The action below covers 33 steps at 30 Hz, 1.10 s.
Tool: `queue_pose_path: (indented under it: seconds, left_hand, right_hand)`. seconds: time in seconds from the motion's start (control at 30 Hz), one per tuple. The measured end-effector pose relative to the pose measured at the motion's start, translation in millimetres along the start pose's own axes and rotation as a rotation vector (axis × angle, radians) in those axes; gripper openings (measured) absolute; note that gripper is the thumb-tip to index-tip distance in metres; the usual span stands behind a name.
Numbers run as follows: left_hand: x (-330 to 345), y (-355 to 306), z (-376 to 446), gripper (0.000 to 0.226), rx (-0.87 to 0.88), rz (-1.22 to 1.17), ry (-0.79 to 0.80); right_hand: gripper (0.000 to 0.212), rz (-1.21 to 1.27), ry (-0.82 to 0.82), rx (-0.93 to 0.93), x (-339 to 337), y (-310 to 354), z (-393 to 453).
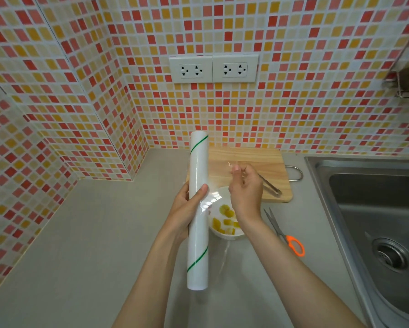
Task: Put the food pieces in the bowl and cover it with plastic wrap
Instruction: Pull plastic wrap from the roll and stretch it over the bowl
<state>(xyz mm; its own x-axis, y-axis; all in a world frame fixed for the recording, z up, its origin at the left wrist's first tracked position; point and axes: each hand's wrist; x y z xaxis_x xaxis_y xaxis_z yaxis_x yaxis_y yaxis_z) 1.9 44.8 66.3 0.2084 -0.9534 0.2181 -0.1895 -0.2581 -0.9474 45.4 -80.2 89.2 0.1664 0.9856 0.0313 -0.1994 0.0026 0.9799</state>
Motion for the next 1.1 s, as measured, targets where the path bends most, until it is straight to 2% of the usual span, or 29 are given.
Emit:
queue_pose_path:
  seconds: [0.13,0.3,0.43,0.57,0.67,0.73,0.8,0.9,0.97,1.1]
  left_hand:
    - [2,-4,2,0.033,-0.052,0.003,0.072]
    - [5,-5,4,0.068,-0.058,-0.041,0.106]
    - [-2,-3,5,0.08,-0.016,0.002,0.156]
    - [-5,-4,6,0.062,0.068,0.195,0.193]
    - [-7,-4,7,0.053,0.053,0.154,0.194]
    - [-7,-6,5,0.043,0.086,0.172,0.17]
    - [-9,-5,8,0.037,0.19,0.316,0.095]
    - [-17,0,17,0.039,0.316,0.626,-0.014]
    - [-20,8,25,0.041,0.366,0.755,-0.029]
    - [-18,28,51,0.044,0.259,0.826,-0.01]
  right_hand:
    - [0.025,-0.147,-0.012,-0.019,-11,-6,11]
    - [0.019,-0.276,-0.004,0.0,-20,-14,19]
    - [0.02,-0.31,-0.035,0.041,-27,-23,23]
    - [0.017,-0.381,-0.066,0.056,-35,-29,27]
    - [0.017,-0.398,-0.079,0.058,-39,-31,31]
    - [0.018,-0.406,-0.087,0.065,-41,-33,34]
    - [0.018,-0.429,-0.09,0.071,-43,-36,35]
    - [0.018,-0.453,-0.084,0.076,-46,-42,34]
    - [0.019,-0.474,-0.08,0.084,-51,-47,33]
    - [0.019,-0.532,-0.076,0.183,-57,-69,50]
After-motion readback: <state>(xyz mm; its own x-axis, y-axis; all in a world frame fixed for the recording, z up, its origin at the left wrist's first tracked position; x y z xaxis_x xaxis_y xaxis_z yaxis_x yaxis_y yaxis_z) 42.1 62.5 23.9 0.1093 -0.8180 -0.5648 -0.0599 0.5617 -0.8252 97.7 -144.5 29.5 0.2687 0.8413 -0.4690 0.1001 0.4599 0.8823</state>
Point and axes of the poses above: each hand's wrist, its own z-axis towards the middle knuckle, its own x-axis out of the palm, y = z × x, and after that the axes turned 1 degree about z, right-handed
